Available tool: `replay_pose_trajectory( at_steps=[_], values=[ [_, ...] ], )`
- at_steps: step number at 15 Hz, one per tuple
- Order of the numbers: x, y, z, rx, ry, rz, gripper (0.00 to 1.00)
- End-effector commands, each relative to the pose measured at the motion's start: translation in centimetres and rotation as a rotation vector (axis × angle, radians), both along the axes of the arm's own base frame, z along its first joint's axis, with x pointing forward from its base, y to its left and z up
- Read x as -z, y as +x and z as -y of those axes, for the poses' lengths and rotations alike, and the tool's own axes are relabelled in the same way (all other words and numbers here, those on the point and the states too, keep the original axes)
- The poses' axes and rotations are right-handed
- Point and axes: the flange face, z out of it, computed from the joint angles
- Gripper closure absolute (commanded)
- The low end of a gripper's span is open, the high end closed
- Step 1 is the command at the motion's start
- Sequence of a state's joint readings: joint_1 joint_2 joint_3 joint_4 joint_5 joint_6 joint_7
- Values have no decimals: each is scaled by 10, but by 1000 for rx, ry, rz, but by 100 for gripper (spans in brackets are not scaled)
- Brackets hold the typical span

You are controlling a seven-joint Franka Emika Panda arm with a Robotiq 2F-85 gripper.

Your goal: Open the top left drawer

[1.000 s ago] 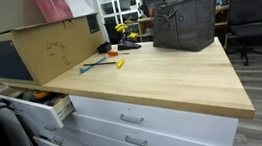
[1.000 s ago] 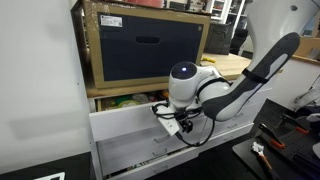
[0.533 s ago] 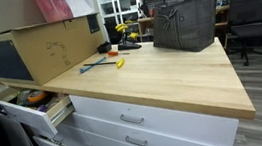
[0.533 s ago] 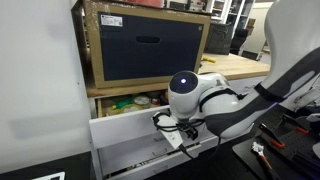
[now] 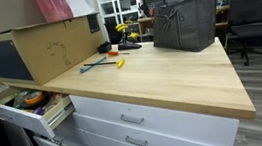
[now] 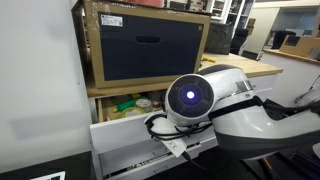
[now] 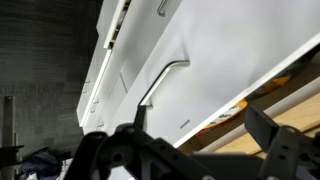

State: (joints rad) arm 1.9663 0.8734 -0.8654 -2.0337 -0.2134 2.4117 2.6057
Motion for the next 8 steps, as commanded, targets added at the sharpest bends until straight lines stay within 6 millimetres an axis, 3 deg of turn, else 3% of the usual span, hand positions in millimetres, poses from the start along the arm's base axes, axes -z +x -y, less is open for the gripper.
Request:
replay_pose_trajectory(
  at_steps=[1, 8],
  values=[
    [-14, 8, -5, -30, -22, 67, 0],
    [-32, 28, 0, -86, -15, 91, 0]
  ],
)
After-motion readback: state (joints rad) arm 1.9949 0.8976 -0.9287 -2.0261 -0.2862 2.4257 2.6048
